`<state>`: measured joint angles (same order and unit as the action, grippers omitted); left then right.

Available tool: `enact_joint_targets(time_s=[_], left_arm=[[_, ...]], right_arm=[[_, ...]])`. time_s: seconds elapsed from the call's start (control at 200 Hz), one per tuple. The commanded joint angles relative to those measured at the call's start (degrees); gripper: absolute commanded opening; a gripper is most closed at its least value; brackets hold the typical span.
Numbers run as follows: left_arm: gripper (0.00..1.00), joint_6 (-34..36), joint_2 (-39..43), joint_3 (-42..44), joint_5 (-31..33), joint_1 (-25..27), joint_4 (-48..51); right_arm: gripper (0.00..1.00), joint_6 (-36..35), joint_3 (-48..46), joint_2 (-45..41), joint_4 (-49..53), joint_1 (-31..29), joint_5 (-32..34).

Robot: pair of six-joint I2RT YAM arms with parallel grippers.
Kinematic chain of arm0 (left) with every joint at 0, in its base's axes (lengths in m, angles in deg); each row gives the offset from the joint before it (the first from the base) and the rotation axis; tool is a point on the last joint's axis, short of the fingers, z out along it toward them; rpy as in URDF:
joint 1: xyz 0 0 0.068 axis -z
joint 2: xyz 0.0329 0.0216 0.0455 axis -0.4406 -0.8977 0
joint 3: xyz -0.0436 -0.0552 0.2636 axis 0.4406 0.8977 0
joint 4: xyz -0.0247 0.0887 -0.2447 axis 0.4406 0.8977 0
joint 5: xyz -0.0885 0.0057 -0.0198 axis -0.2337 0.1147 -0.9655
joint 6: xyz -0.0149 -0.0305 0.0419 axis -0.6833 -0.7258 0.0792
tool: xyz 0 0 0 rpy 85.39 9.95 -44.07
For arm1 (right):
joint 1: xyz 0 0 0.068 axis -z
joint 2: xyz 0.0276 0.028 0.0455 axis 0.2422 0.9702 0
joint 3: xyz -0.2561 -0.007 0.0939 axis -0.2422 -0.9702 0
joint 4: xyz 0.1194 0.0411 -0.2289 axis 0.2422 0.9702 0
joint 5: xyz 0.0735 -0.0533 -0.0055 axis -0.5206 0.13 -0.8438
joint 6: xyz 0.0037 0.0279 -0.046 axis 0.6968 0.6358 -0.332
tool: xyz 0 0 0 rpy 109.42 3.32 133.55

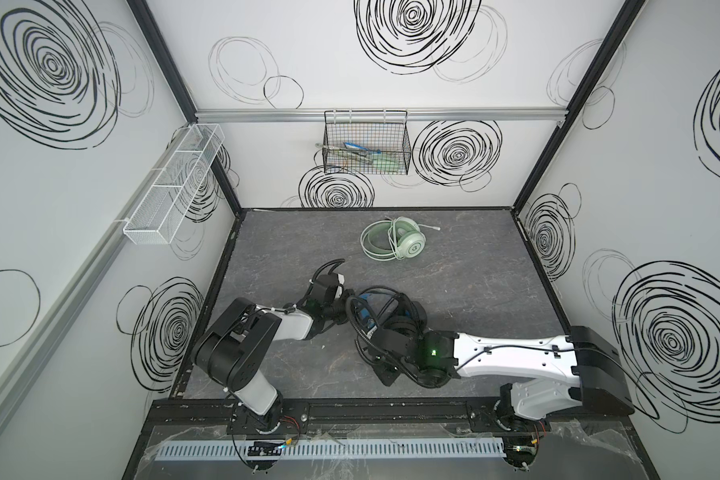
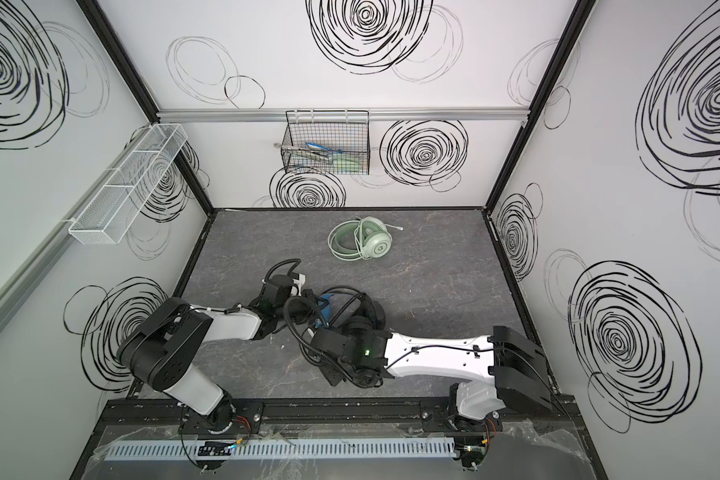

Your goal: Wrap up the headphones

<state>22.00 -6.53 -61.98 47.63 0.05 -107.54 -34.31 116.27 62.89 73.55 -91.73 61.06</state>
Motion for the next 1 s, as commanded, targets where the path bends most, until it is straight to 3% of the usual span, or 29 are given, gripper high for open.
enact_joint_targets(time_s=[0.0,0.32,0.505,0.82,0.996], left_arm=[[0.00,0.20,0.91,0.35,2.46,-0.25,-5.89],[0.00,2.88,1.43,1.61,3.12,0.85,-5.10],[0.00,4.02,0.61,1.52,2.82,1.90,-4.80],[0.00,4.07,-0.69,1.43,2.68,4.17,-5.13],[0.00,4.38,-0.77,1.35,2.35,4.90,-4.73]], right_arm=[[0.00,-5.40,6.34,1.53,1.04,3.24,-2.02],[0.00,-4.00,3.28,-1.54,1.22,19.81,-9.36],[0.00,-4.66,3.67,1.57,2.43,23.16,-8.51],[0.00,-5.62,12.38,14.92,9.04,27.02,-2.69],[0.02,-4.07,12.14,16.36,8.25,30.92,-1.59]])
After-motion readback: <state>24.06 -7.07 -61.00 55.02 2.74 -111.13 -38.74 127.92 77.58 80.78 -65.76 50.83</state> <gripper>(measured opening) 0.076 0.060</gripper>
